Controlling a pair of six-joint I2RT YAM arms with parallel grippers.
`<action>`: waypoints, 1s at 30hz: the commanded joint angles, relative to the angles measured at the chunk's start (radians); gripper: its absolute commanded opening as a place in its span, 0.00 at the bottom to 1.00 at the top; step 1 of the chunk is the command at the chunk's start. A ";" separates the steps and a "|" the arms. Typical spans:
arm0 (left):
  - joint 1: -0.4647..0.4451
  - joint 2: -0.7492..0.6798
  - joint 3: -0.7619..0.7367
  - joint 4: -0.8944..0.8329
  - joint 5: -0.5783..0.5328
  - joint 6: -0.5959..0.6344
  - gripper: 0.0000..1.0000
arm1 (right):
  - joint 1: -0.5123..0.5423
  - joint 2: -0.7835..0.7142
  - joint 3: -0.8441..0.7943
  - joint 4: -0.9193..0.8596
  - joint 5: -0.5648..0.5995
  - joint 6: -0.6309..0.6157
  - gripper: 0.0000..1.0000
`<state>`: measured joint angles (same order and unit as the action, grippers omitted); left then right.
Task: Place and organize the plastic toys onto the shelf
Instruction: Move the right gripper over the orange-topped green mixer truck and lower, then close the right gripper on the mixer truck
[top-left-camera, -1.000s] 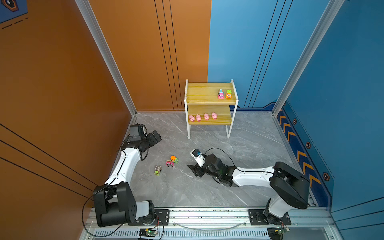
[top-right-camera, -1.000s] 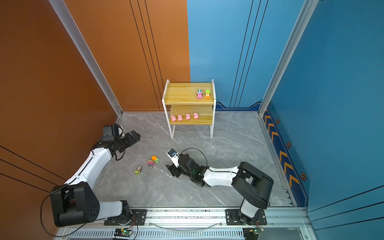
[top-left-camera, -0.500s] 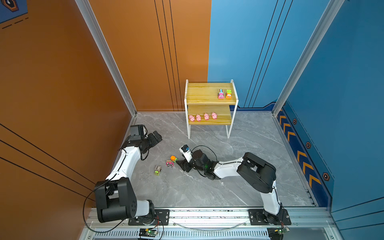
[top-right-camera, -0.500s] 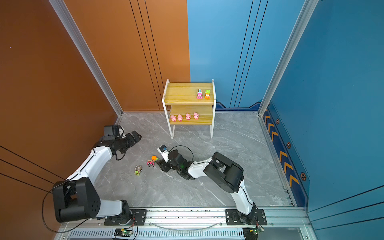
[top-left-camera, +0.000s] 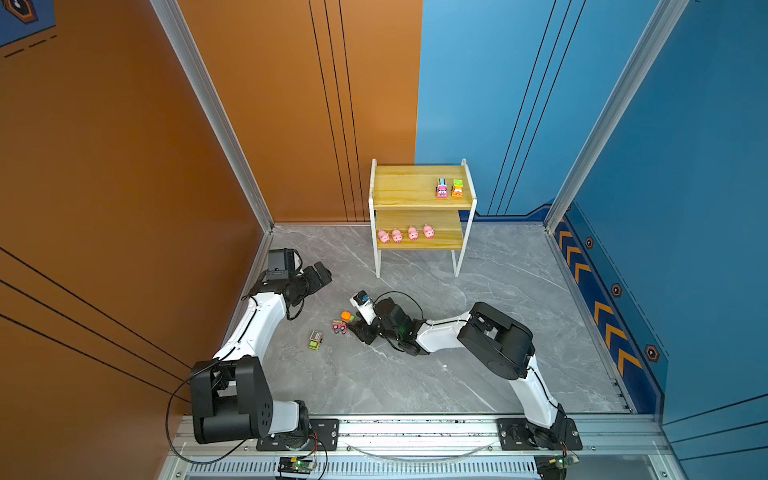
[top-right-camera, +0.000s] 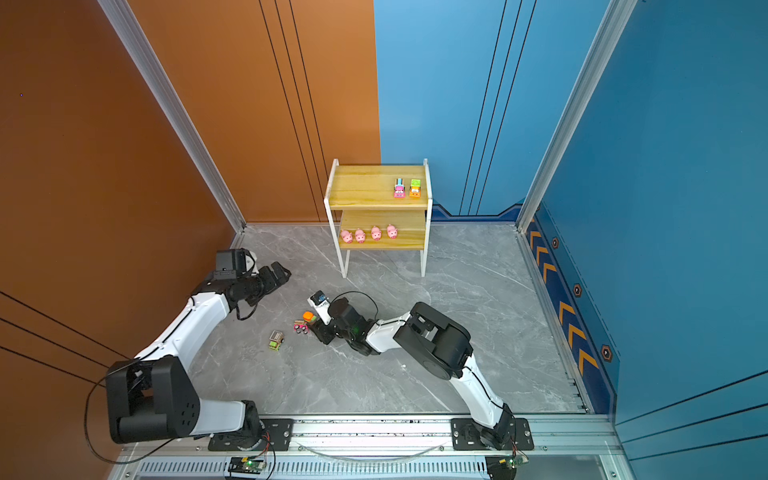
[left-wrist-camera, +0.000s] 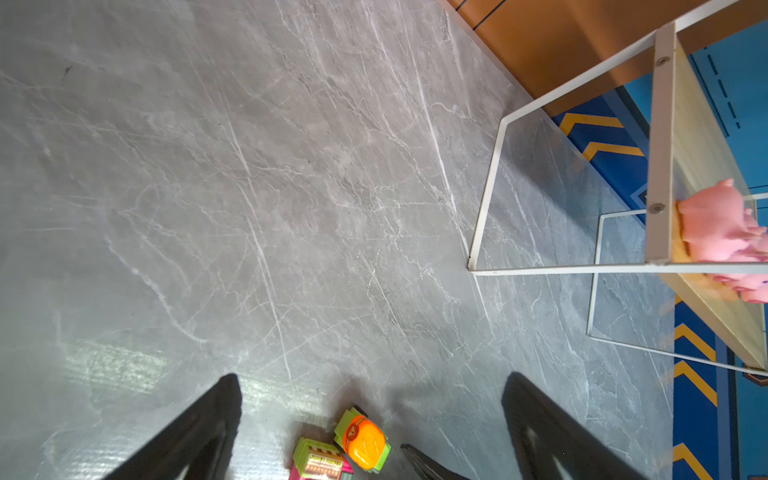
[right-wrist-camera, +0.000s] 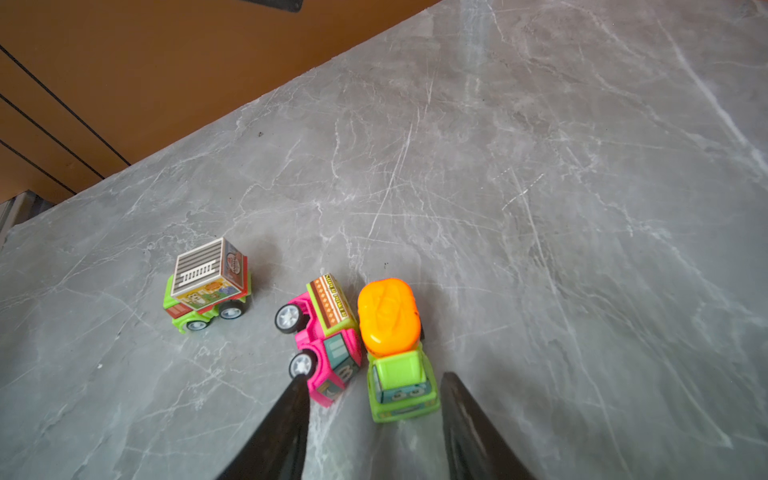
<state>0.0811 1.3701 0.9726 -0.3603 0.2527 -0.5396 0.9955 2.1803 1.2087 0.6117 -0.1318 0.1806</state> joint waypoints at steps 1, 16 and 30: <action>-0.023 -0.009 0.030 -0.015 0.030 0.030 0.99 | -0.005 0.032 0.045 -0.049 -0.017 -0.016 0.50; -0.127 0.006 0.051 -0.058 0.075 0.094 0.98 | -0.012 0.094 0.131 -0.119 -0.021 -0.040 0.44; -0.186 0.030 0.105 -0.107 0.057 0.136 0.97 | -0.011 0.137 0.181 -0.105 -0.009 -0.048 0.39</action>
<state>-0.0940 1.3895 1.0512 -0.4313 0.3000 -0.4309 0.9871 2.2913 1.3571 0.5156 -0.1352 0.1535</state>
